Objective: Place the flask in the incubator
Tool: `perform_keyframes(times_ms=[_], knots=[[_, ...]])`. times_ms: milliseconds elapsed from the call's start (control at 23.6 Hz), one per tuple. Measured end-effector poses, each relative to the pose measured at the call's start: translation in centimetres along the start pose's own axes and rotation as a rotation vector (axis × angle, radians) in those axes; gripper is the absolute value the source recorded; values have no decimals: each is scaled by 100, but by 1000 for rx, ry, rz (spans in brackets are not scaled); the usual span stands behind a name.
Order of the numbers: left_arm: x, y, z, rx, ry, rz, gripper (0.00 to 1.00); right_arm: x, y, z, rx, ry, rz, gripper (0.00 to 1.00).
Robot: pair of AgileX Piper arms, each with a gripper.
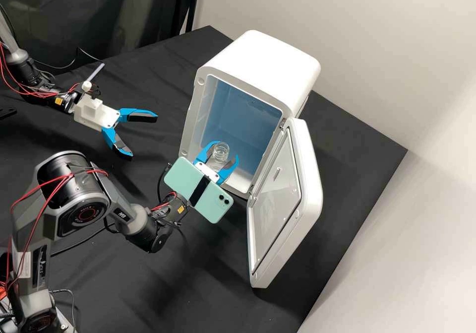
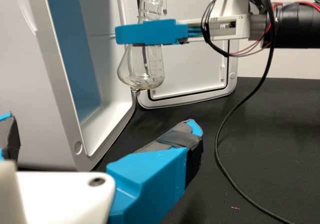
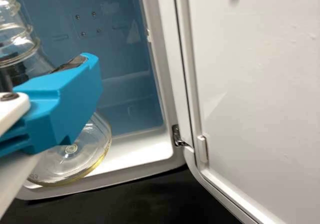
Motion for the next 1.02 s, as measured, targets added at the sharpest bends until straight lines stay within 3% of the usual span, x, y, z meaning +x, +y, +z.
perform_keyframes(times_ms=[212, 508, 804, 1016], knots=[[3, -11, -2, -1, 1, -4, 100, 80, 11, -38, -2, 21, 10, 0], [3, -11, -2, -1, 1, -4, 100, 192, 33, 45, 11, 7, 35, 0], [3, -11, -2, -1, 1, -4, 100, 260, 80, 25, -8, 24, 51, 0], [3, -11, -2, -1, 1, -4, 100, 345, 18, 49, 13, 17, 57, 0]])
